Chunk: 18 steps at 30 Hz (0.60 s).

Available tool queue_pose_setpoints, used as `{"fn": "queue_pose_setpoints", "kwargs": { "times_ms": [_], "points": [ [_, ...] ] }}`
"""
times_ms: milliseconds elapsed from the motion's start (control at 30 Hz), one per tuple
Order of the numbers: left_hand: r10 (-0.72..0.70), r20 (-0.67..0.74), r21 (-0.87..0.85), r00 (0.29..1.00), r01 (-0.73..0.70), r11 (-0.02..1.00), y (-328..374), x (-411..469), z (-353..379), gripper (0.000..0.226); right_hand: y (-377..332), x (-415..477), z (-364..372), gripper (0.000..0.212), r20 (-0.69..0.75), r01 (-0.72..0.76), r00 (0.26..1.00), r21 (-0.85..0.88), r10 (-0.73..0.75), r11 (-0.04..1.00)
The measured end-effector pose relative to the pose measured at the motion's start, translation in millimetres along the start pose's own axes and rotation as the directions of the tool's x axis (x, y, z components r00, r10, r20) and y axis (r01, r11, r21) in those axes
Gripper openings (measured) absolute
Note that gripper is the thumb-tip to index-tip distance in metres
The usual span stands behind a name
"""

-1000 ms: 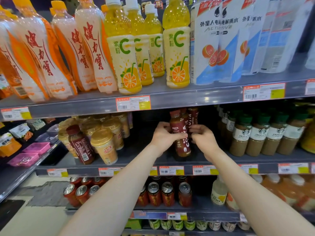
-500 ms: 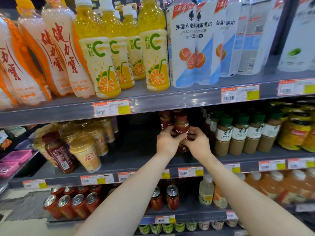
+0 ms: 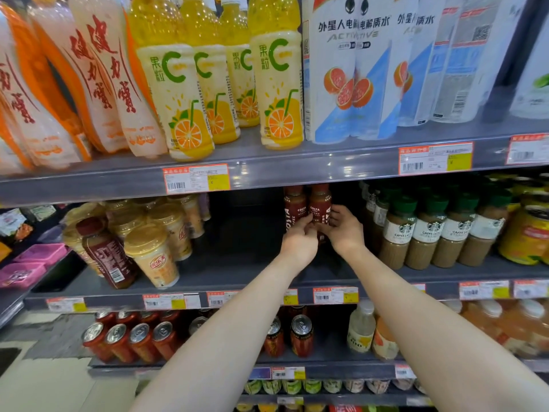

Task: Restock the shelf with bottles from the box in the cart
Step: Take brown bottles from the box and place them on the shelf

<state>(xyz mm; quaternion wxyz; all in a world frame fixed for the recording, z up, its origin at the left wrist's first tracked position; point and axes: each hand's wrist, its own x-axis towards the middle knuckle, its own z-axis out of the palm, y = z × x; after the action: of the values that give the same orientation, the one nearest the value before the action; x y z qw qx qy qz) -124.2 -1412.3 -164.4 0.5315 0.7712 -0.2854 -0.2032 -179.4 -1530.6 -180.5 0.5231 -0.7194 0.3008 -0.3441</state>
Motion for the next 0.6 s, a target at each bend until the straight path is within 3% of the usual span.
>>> {"fn": "queue_pose_setpoints", "kwargs": {
  "times_ms": [233, 333, 433, 600],
  "points": [
    [0.043, 0.012, 0.14, 0.999, -0.044, 0.989, -5, -10, -11, 0.042, -4, 4, 5, 0.062, -0.031, -0.055, 0.998, -0.113, 0.052, 0.992],
    [0.112, 0.007, 0.277, 0.994, -0.11, 0.954, -10, -22, -21, 0.04, -9, 0, 4, 0.079, -0.044, -0.123, 0.992, -0.167, 0.117, 0.978],
    [0.209, 0.022, 0.529, 0.978, -0.189, 0.827, -12, -34, -30, 0.042, -11, -10, 1, 0.083, -0.071, -0.189, 0.981, -0.21, 0.178, 0.959],
    [0.293, 0.054, 0.761, 0.955, -0.229, 0.607, -11, -49, -35, 0.043, 2, -37, 1, 0.058, 0.023, -0.133, 0.988, -0.354, 0.15, 0.926]
  ]
}}
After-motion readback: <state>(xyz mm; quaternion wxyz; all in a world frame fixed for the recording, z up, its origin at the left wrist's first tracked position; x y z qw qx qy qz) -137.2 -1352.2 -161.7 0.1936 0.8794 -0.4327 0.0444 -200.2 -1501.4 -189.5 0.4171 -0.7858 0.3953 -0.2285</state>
